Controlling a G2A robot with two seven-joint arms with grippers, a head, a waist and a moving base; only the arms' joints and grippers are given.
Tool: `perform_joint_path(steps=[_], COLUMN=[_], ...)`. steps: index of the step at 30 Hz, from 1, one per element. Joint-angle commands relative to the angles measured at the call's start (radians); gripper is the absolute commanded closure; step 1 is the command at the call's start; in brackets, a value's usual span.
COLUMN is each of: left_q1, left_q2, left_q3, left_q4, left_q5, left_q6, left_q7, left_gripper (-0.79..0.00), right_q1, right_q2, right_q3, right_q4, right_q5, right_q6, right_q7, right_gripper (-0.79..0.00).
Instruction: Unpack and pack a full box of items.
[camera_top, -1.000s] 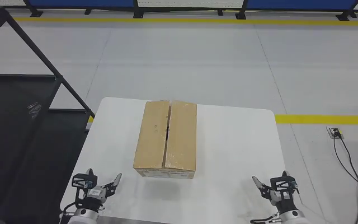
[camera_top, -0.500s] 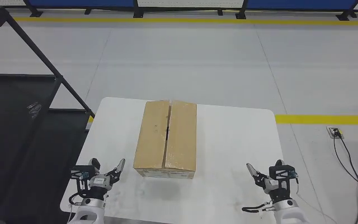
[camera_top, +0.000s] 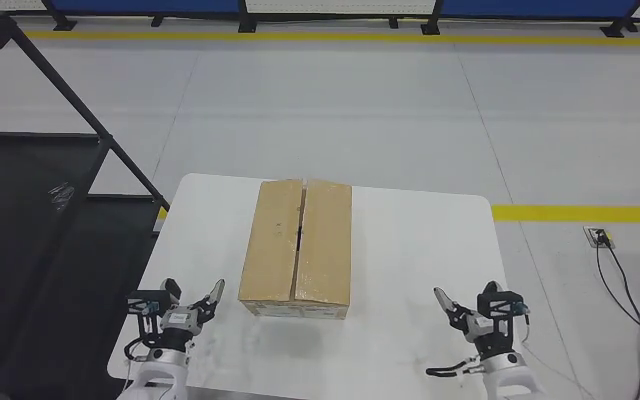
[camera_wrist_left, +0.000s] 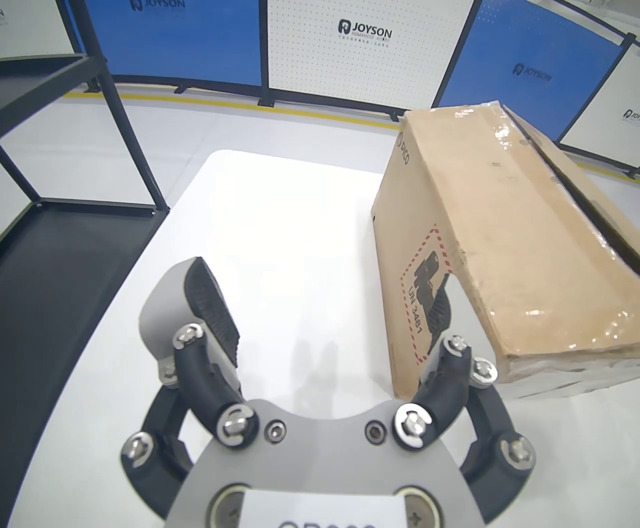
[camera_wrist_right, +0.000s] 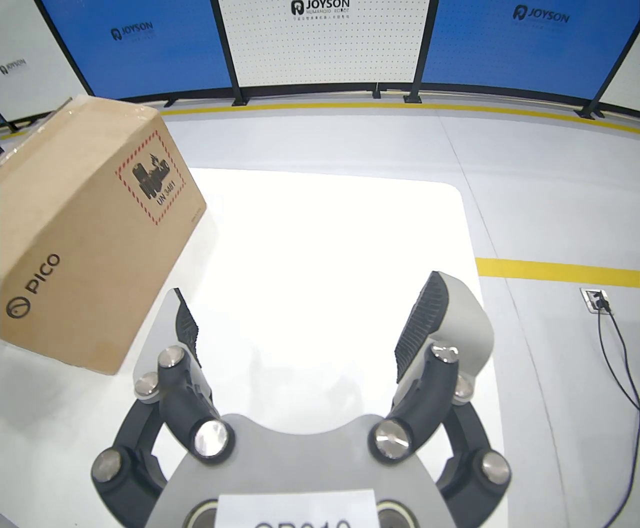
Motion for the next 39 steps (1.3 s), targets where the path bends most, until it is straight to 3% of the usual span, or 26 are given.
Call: perform_joint_path(steps=[1,10,20,27,39], left_q1=[-0.025,-0.106,-0.11,-0.136,-0.165], left_q2=[-0.002,-0.019,-0.02,-0.027,-0.038], left_q3=[0.007,0.04,0.045,0.091,0.137], left_q4=[0.018,0.087,0.093,0.124,0.162], left_q5=[-0.011,-0.147,-0.143,-0.062,-0.026], left_q6=[-0.004,-0.01,-0.005,0.044,0.035], left_q7=[-0.003,-0.026,-0.028,-0.03,-0.062], left_gripper=[-0.785,-0.785,-0.785,-0.785,-0.785], right_q1=[0.019,0.096,0.096,0.069,0.08], right_q2=[-0.006,-0.033,-0.033,-0.036,-0.042], right_q3=[-0.02,-0.089,-0.089,-0.104,-0.122], right_q4=[0.005,0.047,0.047,0.039,0.057], right_q5=[0.015,0.115,0.115,0.097,0.044], right_q6=[0.016,0.09,0.09,0.012,-0.031], right_q7=[-0.031,-0.157,-0.157,-0.203,-0.203], right_gripper=[-0.785,-0.785,-0.785,-0.785,-0.785])
